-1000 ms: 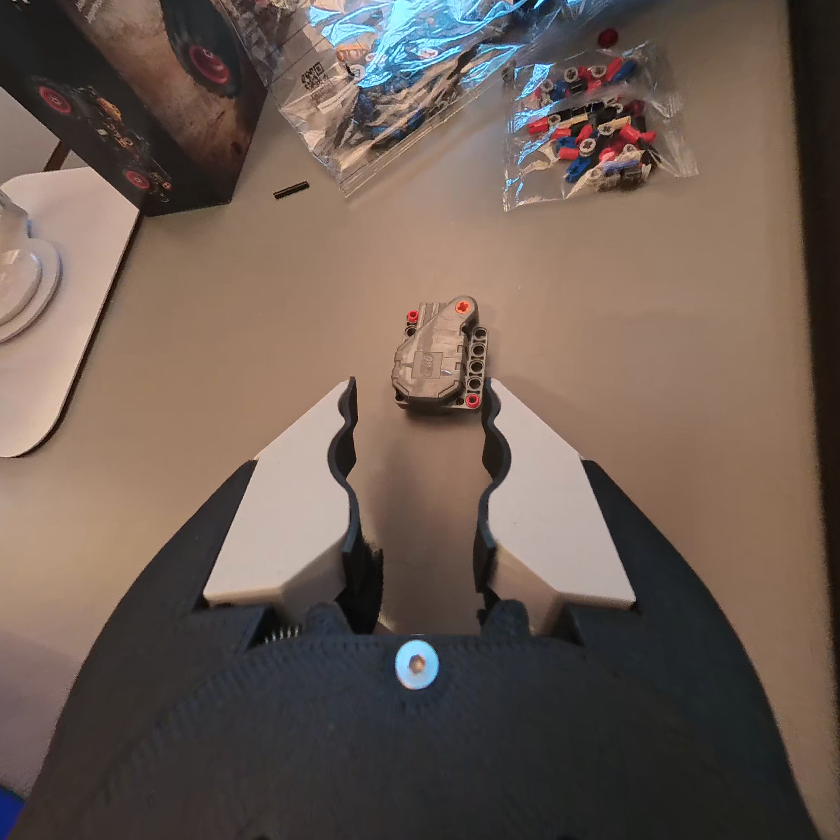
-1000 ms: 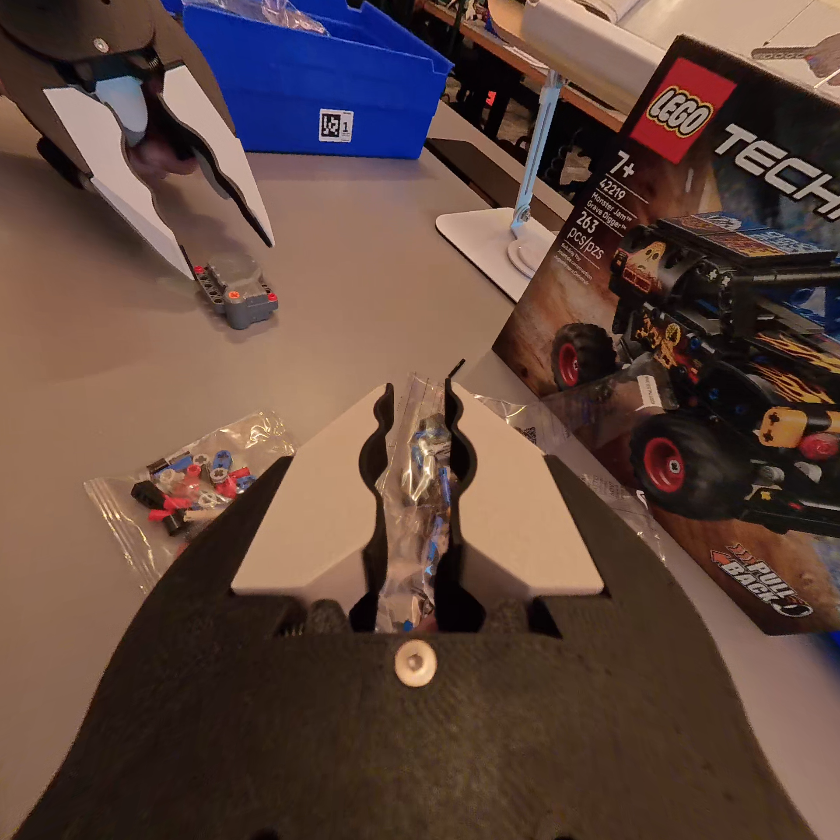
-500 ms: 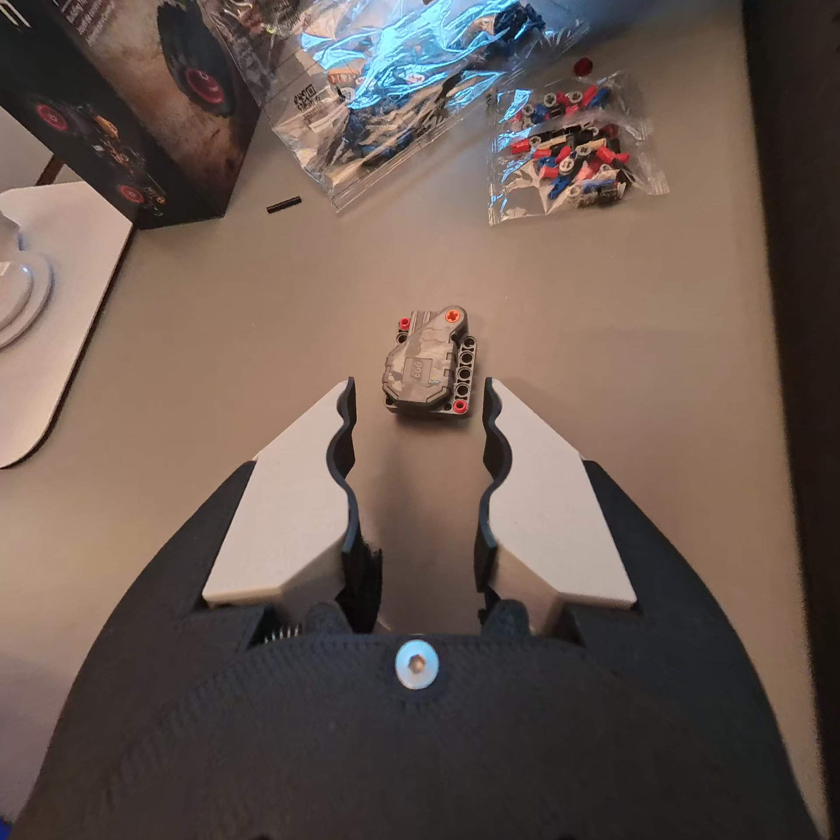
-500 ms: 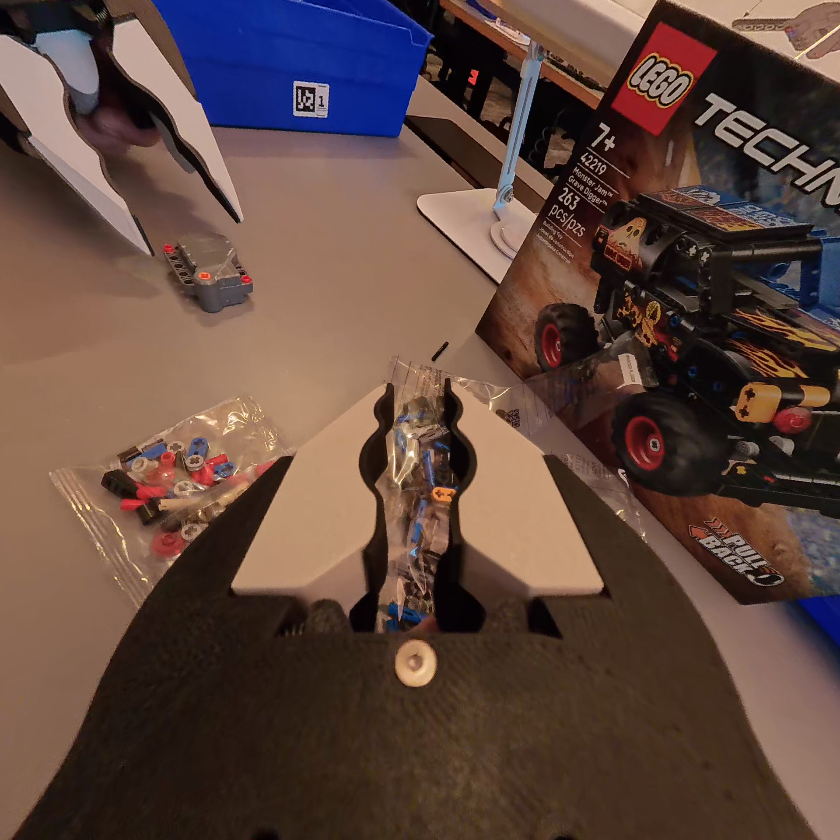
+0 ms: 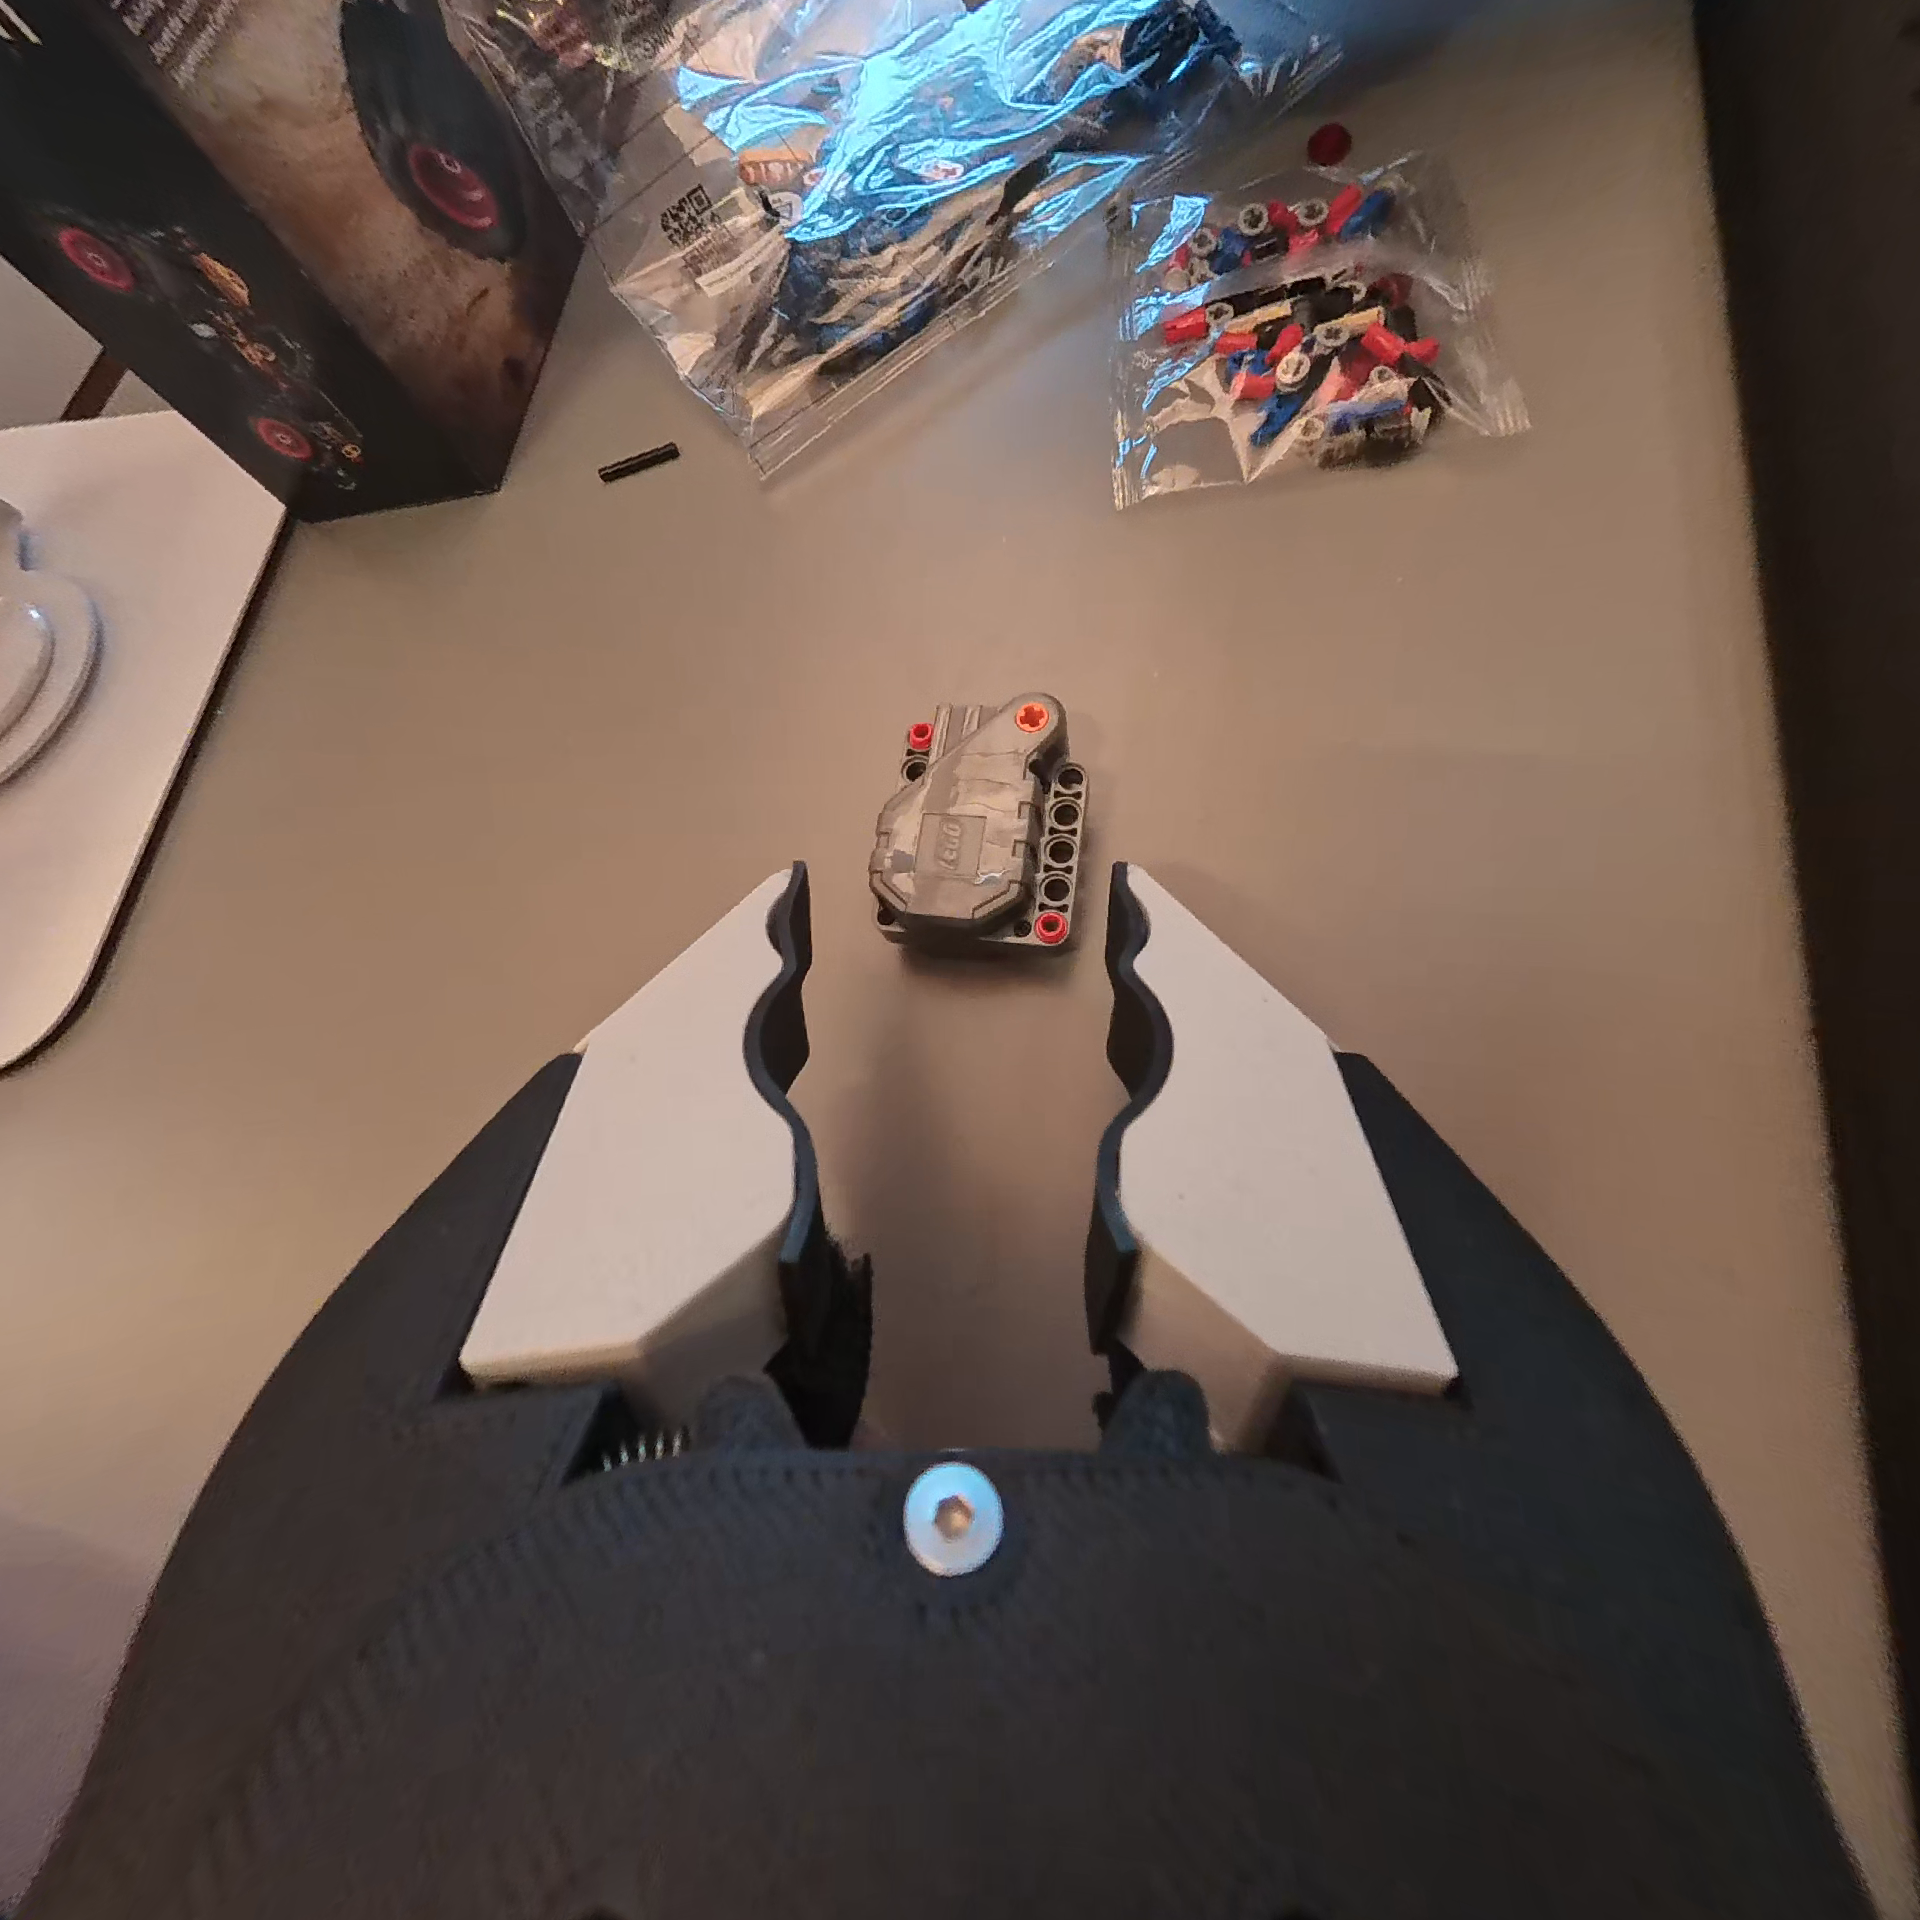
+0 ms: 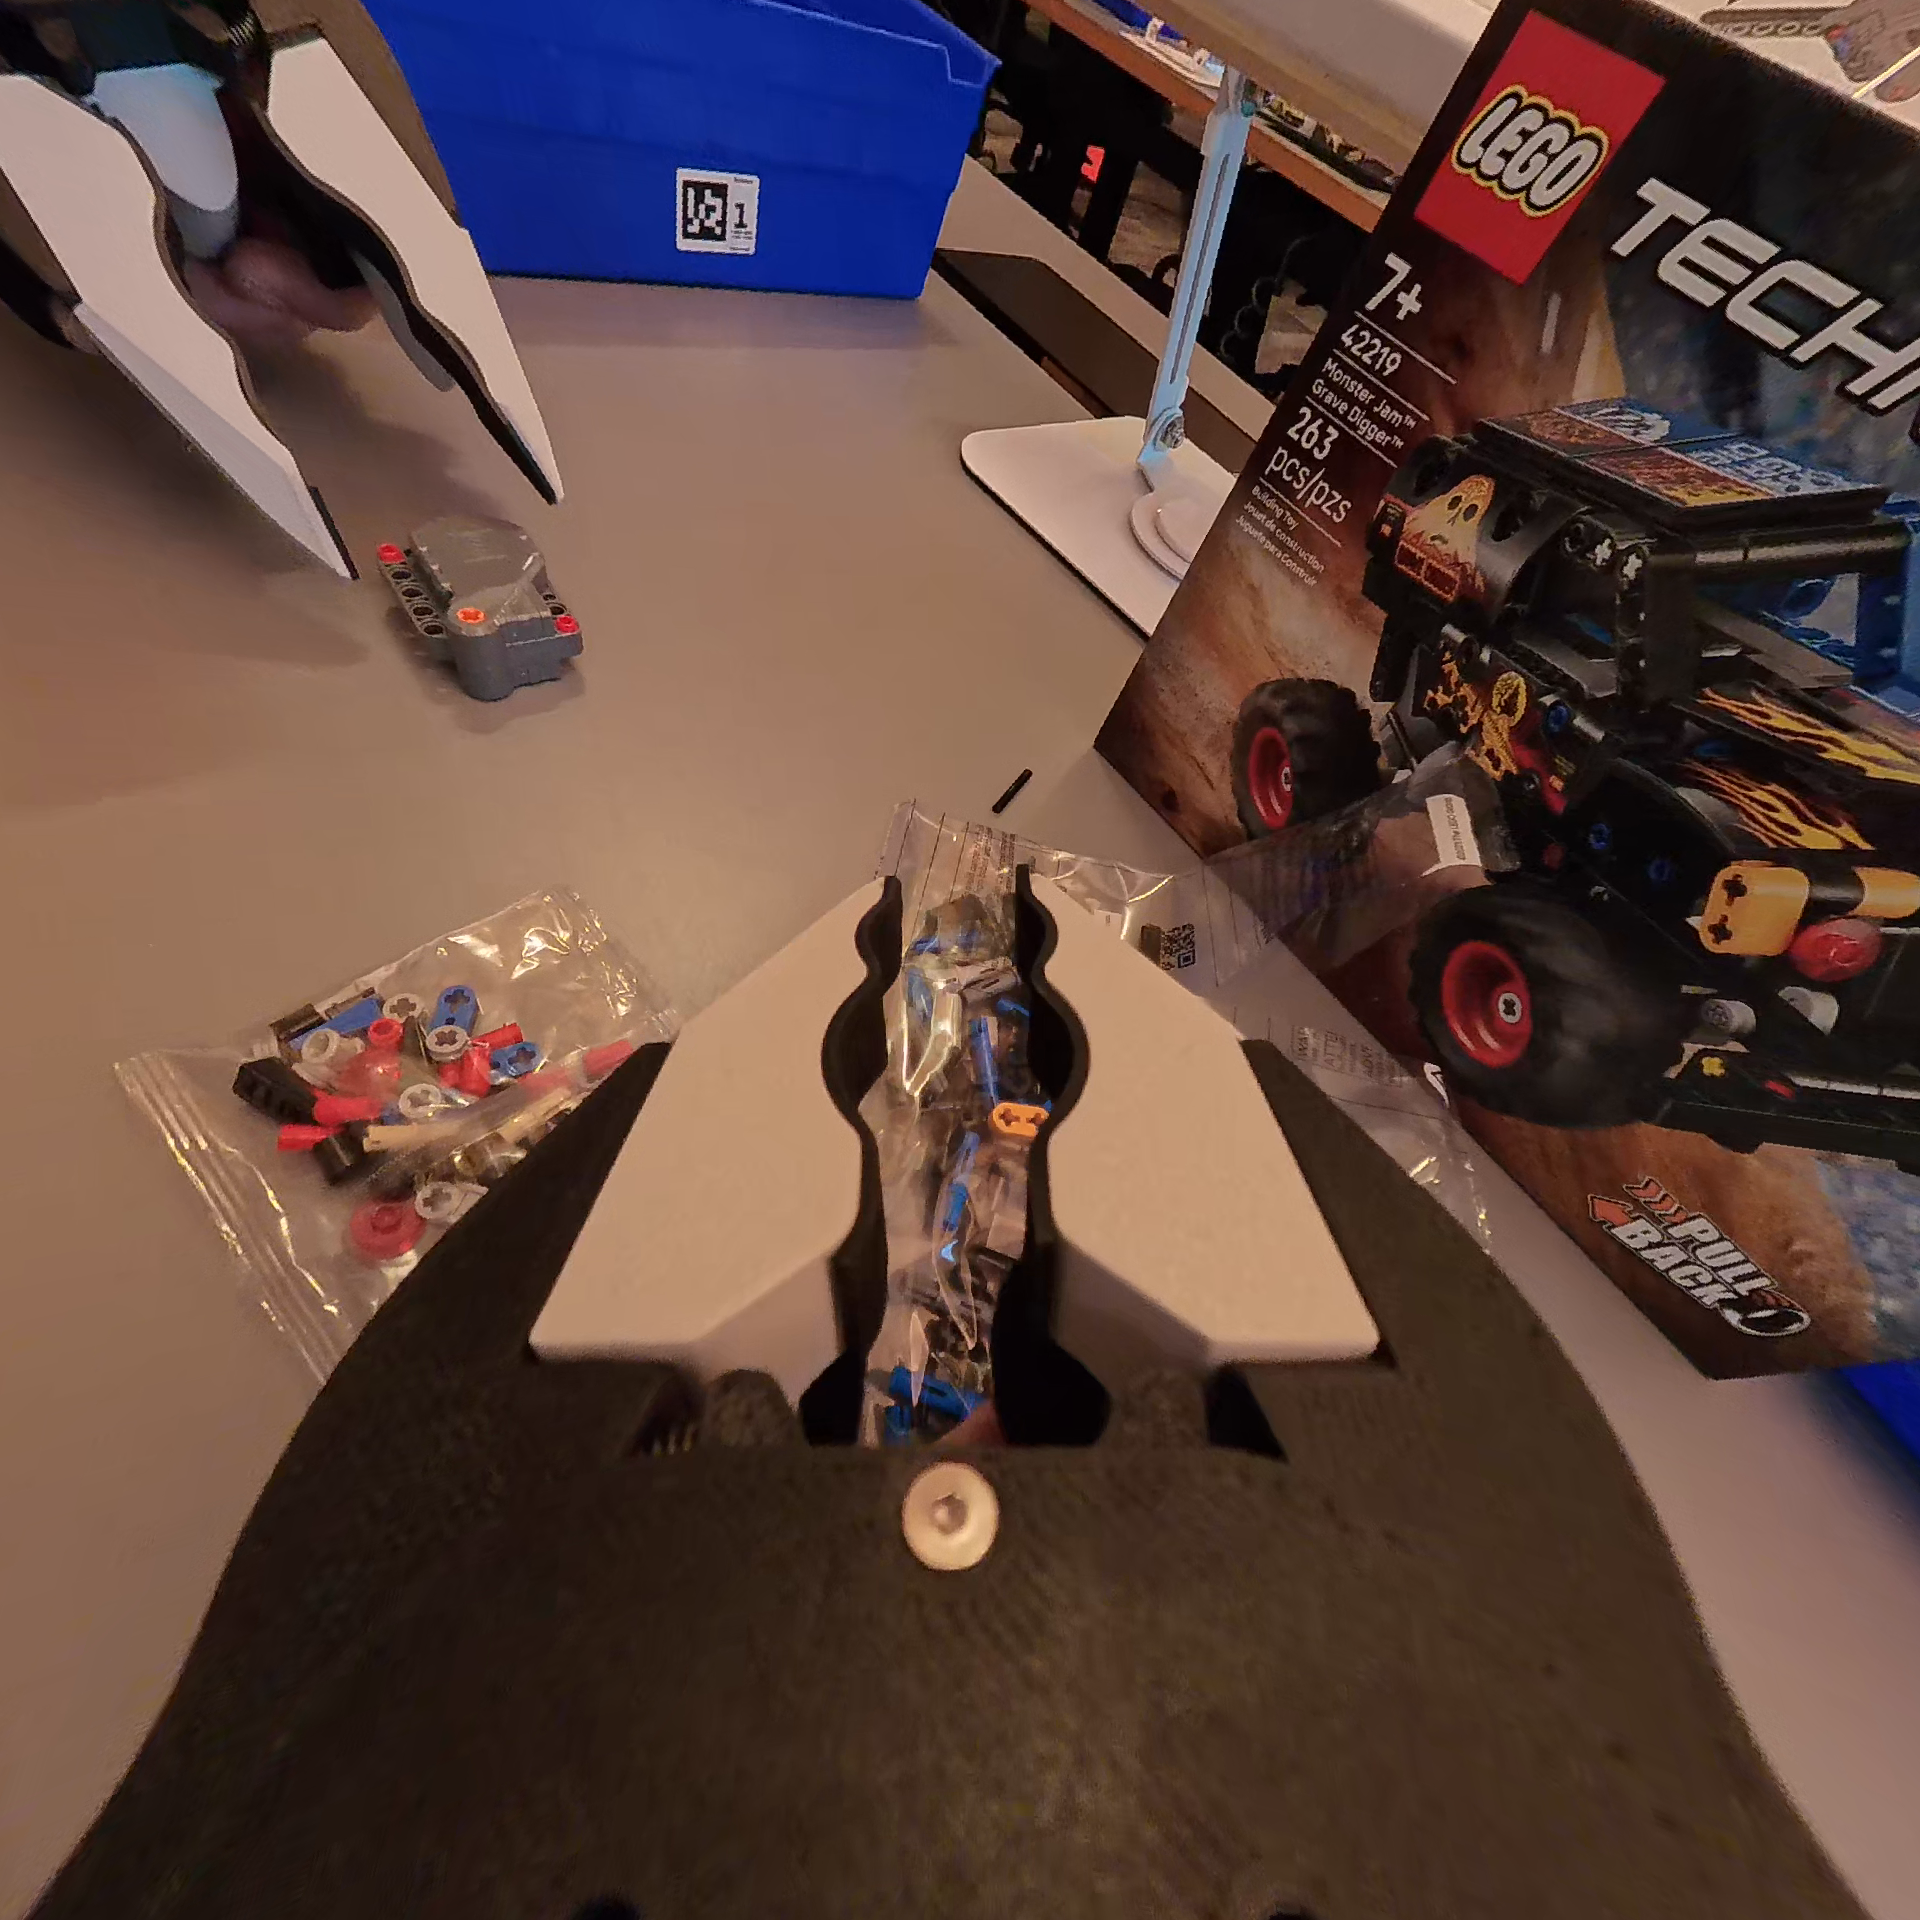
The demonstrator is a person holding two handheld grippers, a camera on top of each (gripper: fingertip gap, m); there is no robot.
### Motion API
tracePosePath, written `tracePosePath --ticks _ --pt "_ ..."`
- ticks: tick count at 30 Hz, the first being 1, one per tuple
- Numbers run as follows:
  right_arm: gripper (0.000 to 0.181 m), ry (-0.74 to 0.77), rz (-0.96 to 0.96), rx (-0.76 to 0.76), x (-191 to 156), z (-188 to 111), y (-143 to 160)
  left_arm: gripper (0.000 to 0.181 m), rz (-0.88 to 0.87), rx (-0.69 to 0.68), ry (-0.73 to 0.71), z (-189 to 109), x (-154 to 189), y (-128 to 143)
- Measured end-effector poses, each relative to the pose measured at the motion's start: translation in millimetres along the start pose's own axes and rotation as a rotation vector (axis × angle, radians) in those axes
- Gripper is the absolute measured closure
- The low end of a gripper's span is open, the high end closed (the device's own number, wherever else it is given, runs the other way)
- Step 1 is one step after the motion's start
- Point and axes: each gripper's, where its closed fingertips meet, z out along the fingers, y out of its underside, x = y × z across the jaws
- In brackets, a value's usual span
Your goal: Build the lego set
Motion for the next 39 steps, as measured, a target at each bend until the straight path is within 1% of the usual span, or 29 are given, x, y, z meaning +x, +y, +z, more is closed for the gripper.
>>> tracePosePath --ticks 5,6,8,16,18,20,22,25,28,30,32,34,35,37,39 --pt "0.162 0.001 -0.001 -0.007 0.4 0.2 2.0 0.128 0.009 -0.020 0.013 6.0 3.6 2.8" --pt "0.162 0.000 -0.001 -0.007 0.3 0.2 2.1 0.130 0.007 -0.022 0.015 6.9 3.9 3.1" --pt "0.162 -0.001 -0.001 -0.008 0.2 0.3 2.6 0.141 0.013 -0.033 0.004 8.9 2.9 4.9" --pt "0.162 0.006 0.003 -0.011 3.0 -0.8 4.3 0.141 0.009 -0.038 -0.012 12.1 0.2 3.4" --pt "0.161 0.019 0.013 -0.003 6.6 -3.2 3.1 0.140 0.006 -0.038 -0.008 12.0 0.7 3.3" --pt "0.160 0.039 0.027 0.003 12.4 -7.0 2.4 0.130 0.002 -0.032 0.001 11.8 2.4 1.9" --pt "0.159 0.074 0.032 -0.005 21.0 -12.9 3.4 0.124 -0.004 -0.017 -0.004 9.9 0.7 -1.4" --pt "0.162 0.092 0.039 -0.018 28.2 -25.0 1.7 0.124 -0.022 0.014 -0.017 5.2 -4.5 -7.9" --pt "0.166 0.086 0.037 -0.078 27.8 -34.2 9.9 0.125 -0.016 0.003 -0.019 5.5 -4.8 -6.0" --pt "0.172 0.057 0.040 -0.116 22.9 -41.8 14.4 0.126 -0.013 -0.005 -0.010 7.1 -2.4 -4.6" --pt "0.175 -0.009 0.082 -0.138 13.4 -50.0 17.5 0.128 -0.008 -0.014 -0.004 8.9 -0.9 -3.2" --pt "0.171 -0.101 0.146 -0.178 0.3 -55.8 24.4 0.129 -0.005 -0.023 0.001 10.8 -0.3 -1.8" --pt "0.170 -0.123 0.150 -0.207 -4.4 -57.9 29.8 0.129 -0.005 -0.023 0.007 11.7 0.5 -1.7" --pt "0.171 -0.145 0.123 -0.284 -12.3 -62.0 44.5 0.129 0.000 -0.032 0.008 13.0 1.0 -0.2" --pt "0.166 -0.156 0.118 -0.325 -17.6 -64.4 52.9 0.128 0.000 -0.033 0.009 13.5 1.2 0.3"
